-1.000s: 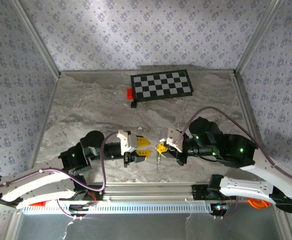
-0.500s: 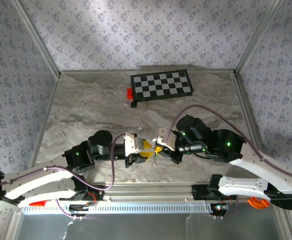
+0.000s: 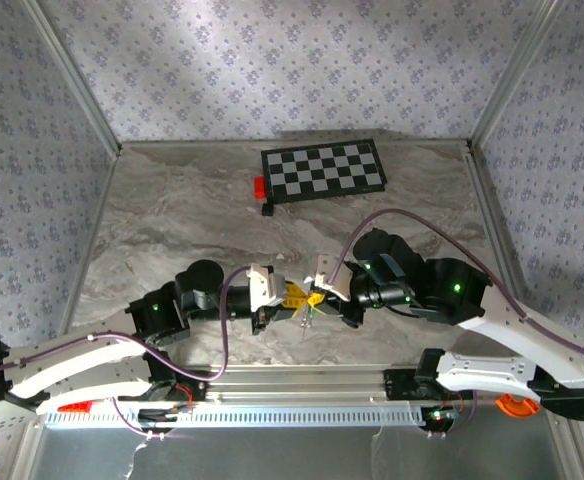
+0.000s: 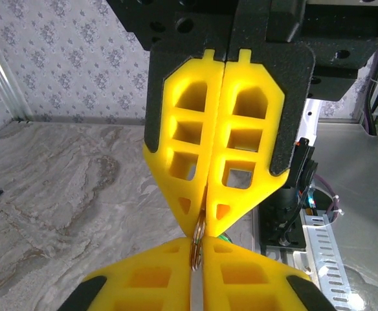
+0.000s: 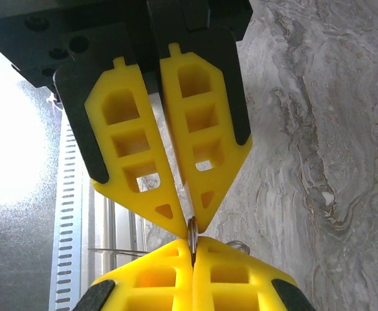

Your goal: Put the keys on the keyring

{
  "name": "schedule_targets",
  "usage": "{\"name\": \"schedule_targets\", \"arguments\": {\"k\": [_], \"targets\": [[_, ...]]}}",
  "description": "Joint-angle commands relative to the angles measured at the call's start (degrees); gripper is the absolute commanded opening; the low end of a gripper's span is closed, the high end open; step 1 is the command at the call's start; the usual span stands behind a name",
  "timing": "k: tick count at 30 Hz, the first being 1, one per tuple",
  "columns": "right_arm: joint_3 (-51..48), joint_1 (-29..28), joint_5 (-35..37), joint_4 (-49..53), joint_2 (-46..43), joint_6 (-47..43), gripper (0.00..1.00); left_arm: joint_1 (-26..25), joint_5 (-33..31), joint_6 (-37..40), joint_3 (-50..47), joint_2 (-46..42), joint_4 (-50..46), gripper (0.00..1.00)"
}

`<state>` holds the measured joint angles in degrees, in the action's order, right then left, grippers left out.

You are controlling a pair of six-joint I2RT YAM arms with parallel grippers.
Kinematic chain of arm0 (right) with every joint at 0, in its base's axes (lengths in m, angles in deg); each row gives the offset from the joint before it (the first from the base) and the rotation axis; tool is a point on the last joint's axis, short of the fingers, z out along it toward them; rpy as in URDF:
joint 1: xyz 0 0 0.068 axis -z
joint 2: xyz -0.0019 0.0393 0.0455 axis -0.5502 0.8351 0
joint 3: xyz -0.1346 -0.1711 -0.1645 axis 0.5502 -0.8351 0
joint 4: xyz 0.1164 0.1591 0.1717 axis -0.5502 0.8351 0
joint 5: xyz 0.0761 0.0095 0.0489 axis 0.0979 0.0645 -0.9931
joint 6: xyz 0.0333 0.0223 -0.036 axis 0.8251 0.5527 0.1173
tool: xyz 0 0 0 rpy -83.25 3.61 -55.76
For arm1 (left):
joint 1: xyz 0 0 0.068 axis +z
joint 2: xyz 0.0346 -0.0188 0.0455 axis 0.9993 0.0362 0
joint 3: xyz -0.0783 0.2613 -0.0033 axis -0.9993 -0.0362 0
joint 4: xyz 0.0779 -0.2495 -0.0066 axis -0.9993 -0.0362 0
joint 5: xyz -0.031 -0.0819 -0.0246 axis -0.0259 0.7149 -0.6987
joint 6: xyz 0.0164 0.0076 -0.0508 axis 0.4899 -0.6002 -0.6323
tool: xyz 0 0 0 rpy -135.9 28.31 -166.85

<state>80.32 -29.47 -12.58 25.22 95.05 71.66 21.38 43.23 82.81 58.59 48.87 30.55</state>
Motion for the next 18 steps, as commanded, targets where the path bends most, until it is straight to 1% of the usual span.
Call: {"name": "schedule_targets", "arguments": {"k": [1, 3, 9, 11, 13, 14, 16, 18], "targets": [[-0.23, 0.1, -2.77, -2.85, -1.2, -0.37, 0.0, -0.38, -0.8, 0.15, 0.19, 0.28, 3.16, 0.06], [-0.53, 0.18, -3.02, -3.21, -1.37, -0.37, 0.0, -0.37, -0.77, 0.13, 0.11, 0.5, 3.58, 0.0], [-1.21, 0.27, -3.85, -3.73, -2.19, 0.38, 0.01, -0.37, -0.18, -1.17, -1.1, -0.47, 6.86, 0.0], [-1.9, 0.36, -3.98, -4.08, -2.92, 0.87, 0.08, -0.42, 0.51, -1.98, -1.79, -1.39, 8.48, 0.0], [-3.04, 0.52, -3.78, -5.02, -4.12, 1.75, 0.21, -0.42, 1.33, -2.7, -2.39, -2.17, 9.91, 0.0], [-4.48, 0.63, -3.71, -5.66, -4.64, 2.18, 0.24, -0.41, 1.66, -2.99, -2.6, -2.5, 10.46, 0.0], [-5.72, 0.92, -3.84, -7.03, -5.93, 3.19, 0.28, -0.36, 2.59, -3.44, -3.19, -3.14, 11.57, 0.0], [-6.63, 1.2, -4.05, -7.92, -7.0, 3.9, 0.29, -0.36, 3.33, -3.75, -3.32, -3.51, 12.13, 0.0]]}}
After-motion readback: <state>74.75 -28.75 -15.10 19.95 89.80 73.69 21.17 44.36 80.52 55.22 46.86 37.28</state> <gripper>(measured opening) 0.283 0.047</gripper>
